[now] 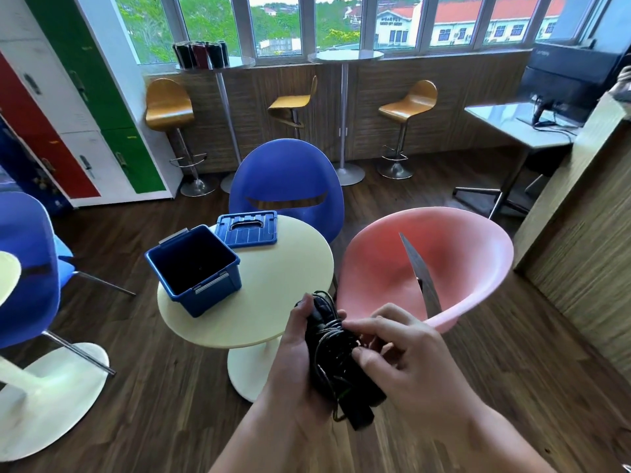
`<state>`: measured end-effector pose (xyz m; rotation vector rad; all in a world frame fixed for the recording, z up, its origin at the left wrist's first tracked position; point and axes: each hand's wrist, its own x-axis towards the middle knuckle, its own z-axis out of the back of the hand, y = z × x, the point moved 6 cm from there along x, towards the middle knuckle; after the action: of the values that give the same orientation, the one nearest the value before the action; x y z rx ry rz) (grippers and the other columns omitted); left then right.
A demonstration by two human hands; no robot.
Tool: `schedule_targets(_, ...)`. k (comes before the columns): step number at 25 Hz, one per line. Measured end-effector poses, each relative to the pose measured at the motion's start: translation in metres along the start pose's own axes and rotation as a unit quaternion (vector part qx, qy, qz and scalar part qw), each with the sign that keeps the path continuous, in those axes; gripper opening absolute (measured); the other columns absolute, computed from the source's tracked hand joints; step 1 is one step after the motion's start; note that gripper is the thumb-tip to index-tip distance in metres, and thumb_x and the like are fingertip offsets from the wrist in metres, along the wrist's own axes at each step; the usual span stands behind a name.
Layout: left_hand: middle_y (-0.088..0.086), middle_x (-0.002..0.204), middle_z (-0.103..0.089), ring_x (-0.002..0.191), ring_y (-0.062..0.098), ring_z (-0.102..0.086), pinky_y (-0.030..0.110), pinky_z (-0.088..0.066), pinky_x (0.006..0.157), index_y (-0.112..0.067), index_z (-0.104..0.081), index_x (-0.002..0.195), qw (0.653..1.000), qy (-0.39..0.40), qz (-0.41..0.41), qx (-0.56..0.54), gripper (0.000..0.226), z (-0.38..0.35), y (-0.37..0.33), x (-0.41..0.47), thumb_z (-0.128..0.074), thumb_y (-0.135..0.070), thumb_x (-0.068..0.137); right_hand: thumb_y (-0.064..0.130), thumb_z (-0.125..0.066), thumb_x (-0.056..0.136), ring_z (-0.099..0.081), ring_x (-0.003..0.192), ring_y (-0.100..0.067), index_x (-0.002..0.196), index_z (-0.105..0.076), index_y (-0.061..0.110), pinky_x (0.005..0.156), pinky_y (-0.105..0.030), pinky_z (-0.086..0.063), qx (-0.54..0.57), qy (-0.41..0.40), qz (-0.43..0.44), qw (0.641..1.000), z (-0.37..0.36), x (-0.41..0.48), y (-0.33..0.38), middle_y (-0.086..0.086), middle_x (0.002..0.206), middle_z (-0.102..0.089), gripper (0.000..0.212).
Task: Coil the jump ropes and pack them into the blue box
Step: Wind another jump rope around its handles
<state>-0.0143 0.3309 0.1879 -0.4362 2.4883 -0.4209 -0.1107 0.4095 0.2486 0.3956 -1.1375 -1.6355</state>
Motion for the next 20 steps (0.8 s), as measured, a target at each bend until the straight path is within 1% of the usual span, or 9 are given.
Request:
schedule_targets(2,0.023,0.111,-0.059,0.106,0.039,-0.061,0.053,-0.048,0.101,-0.008,-0.062,0.114,0.999,0.006,-0.001,0.039,0.061,0.003,-0.001,0.001,-0.07,-0.06,0.081,0.019,-0.081,0.082,-0.065,0.077,-0.018,0.089,-0.076,0.033,0.063,-0.019,-0.052,0.01,0.009,-0.008,1.0,0.004,0.0,-0.001,0.009,0.099,-0.061,0.017)
schedule_targets(3,0.022,0.111,-0.059,0.106,0.038,-0.062,0.052,-0.048,0.101,-0.008,-0.063,0.116,0.998,0.009,-0.001,0.061,0.062,0.003,-0.002,0.001,-0.07,-0.058,0.081,0.021,-0.083,0.081,-0.064,0.076,-0.018,0.082,-0.072,0.033,0.063,-0.018,-0.049,0.006,0.023,-0.004,1.0,0.006,0.0,0.001,0.008,0.098,-0.062,0.016)
schedule_targets(6,0.019,0.099,-0.067,0.086,0.033,-0.067,0.045,-0.053,0.081,-0.007,-0.073,0.105,0.992,0.037,0.014,0.122,0.058,0.002,-0.004,-0.004,-0.062,-0.056,0.078,0.021,-0.081,0.084,-0.059,0.067,-0.008,0.078,-0.065,0.031,0.062,-0.011,-0.04,-0.019,0.1,0.035,0.994,0.006,0.002,0.01,0.011,0.083,-0.062,0.02)
schedule_targets(8,0.016,0.093,-0.069,0.082,0.031,-0.065,0.048,-0.05,0.081,-0.008,-0.079,0.097,0.986,0.056,0.019,0.154,0.056,0.001,-0.003,-0.008,-0.059,-0.055,0.074,0.016,-0.078,0.087,-0.055,0.061,-0.002,0.079,-0.065,0.027,0.059,-0.01,-0.037,-0.003,0.115,0.028,0.993,0.012,0.006,0.01,0.013,0.074,-0.062,0.019)
schedule_targets(12,0.012,0.088,-0.07,0.079,0.025,-0.069,0.054,-0.053,0.083,-0.011,-0.08,0.096,0.985,0.078,-0.002,0.157,0.051,0.001,-0.003,-0.012,-0.056,-0.053,0.082,0.015,-0.078,0.087,-0.062,0.064,-0.01,0.08,-0.067,0.025,0.059,-0.022,-0.047,0.014,0.065,0.005,0.998,0.019,0.01,0.009,0.01,0.07,-0.069,0.016)
schedule_targets(14,0.011,0.09,-0.07,0.08,0.022,-0.069,0.051,-0.055,0.078,-0.01,-0.079,0.099,0.984,0.103,-0.011,0.142,0.049,-0.003,-0.004,-0.013,-0.057,-0.052,0.084,0.015,-0.078,0.086,-0.063,0.065,-0.015,0.08,-0.067,0.026,0.057,-0.032,-0.052,-0.013,0.026,0.02,0.999,0.02,0.01,0.012,0.011,0.072,-0.07,0.017)
schedule_targets(17,0.017,0.089,-0.068,0.077,0.025,-0.066,0.045,-0.056,0.073,-0.009,-0.076,0.099,0.982,0.124,-0.03,0.141,0.051,-0.003,-0.006,-0.012,-0.058,-0.053,0.082,0.012,-0.079,0.085,-0.062,0.064,-0.018,0.079,-0.068,0.028,0.056,-0.042,-0.055,-0.017,-0.031,0.027,0.999,0.021,0.009,0.009,0.013,0.074,-0.068,0.021)
schedule_targets(19,0.017,0.089,-0.07,0.079,0.028,-0.067,0.047,-0.055,0.08,-0.007,-0.076,0.099,0.985,0.128,-0.032,0.113,0.055,-0.002,-0.003,-0.009,-0.063,-0.056,0.078,0.011,-0.08,0.085,-0.064,0.063,-0.019,0.08,-0.069,0.028,0.056,-0.046,-0.056,0.018,-0.061,0.005,0.998,0.019,0.006,0.003,0.009,0.074,-0.07,0.021)
schedule_targets(20,0.016,0.09,-0.072,0.082,0.028,-0.069,0.05,-0.053,0.088,-0.007,-0.076,0.098,0.988,0.12,-0.03,0.091,0.056,-0.001,0.0,-0.007,-0.063,-0.058,0.078,0.011,-0.08,0.085,-0.065,0.062,-0.019,0.08,-0.069,0.028,0.054,-0.045,-0.057,0.045,-0.072,-0.011,0.996,0.016,0.004,0.0,0.005,0.073,-0.071,0.021)
